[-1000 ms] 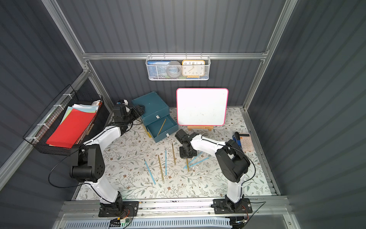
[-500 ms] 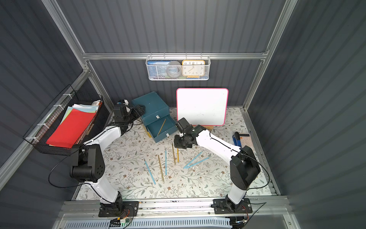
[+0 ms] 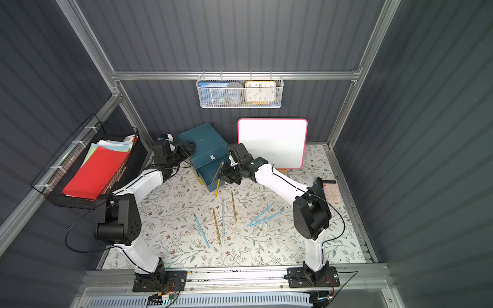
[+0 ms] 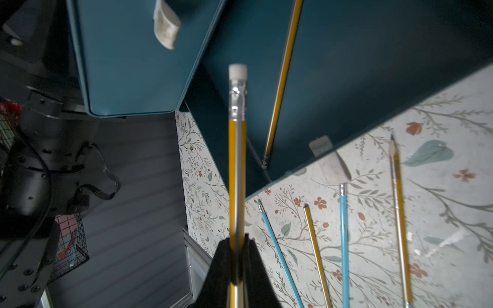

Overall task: Please place the pencils in the drawer according to their color
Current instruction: Pick up the pencil from the center of the board, then place the pencil in the drawer.

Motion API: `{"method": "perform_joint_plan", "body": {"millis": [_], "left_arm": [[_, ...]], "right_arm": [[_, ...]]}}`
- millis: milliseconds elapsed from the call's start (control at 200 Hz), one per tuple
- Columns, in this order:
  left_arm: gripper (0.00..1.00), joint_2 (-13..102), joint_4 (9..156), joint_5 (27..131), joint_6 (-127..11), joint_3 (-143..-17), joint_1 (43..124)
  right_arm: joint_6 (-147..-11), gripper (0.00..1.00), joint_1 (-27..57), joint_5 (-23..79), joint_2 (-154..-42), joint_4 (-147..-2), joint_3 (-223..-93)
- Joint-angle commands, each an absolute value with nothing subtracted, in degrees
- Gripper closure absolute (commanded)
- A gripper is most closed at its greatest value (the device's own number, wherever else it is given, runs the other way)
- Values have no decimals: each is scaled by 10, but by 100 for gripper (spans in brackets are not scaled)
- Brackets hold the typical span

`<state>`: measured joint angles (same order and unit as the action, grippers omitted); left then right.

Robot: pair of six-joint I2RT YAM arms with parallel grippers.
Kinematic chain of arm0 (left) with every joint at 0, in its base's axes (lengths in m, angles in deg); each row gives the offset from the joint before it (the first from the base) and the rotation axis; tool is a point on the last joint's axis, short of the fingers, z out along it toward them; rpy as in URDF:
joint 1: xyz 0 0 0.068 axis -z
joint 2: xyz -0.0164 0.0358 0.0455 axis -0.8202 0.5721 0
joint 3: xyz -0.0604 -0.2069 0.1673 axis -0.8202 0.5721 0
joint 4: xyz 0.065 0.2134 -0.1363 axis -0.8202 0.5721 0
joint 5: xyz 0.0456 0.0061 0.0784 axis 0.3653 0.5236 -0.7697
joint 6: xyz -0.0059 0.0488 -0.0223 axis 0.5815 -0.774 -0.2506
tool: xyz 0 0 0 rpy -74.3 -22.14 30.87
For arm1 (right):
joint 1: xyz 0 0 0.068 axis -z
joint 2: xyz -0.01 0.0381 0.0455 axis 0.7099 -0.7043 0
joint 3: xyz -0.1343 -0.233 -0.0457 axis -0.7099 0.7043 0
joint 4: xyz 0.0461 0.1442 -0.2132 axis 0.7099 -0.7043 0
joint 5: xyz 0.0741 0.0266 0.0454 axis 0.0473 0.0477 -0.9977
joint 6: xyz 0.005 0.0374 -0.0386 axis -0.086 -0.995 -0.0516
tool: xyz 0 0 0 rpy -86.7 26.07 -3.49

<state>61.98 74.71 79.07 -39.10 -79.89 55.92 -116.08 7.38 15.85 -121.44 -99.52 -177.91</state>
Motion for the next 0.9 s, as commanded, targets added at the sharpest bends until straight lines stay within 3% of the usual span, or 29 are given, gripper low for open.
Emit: {"method": "perform_joint_plan", "body": {"millis": [0,340,896], "left_arm": [[0,612,739,795,-396,-796,562],[0,612,737,797,-396,-795,562],[0,615,732,798,-394,-790,562]], "right_arm": [[-1217,100,79,137,-1236,-960,-1806],[-1281,100,91,149,-1286,-921,-1826],[-1260,100,99,222,-1377,-974,-1945]]}}
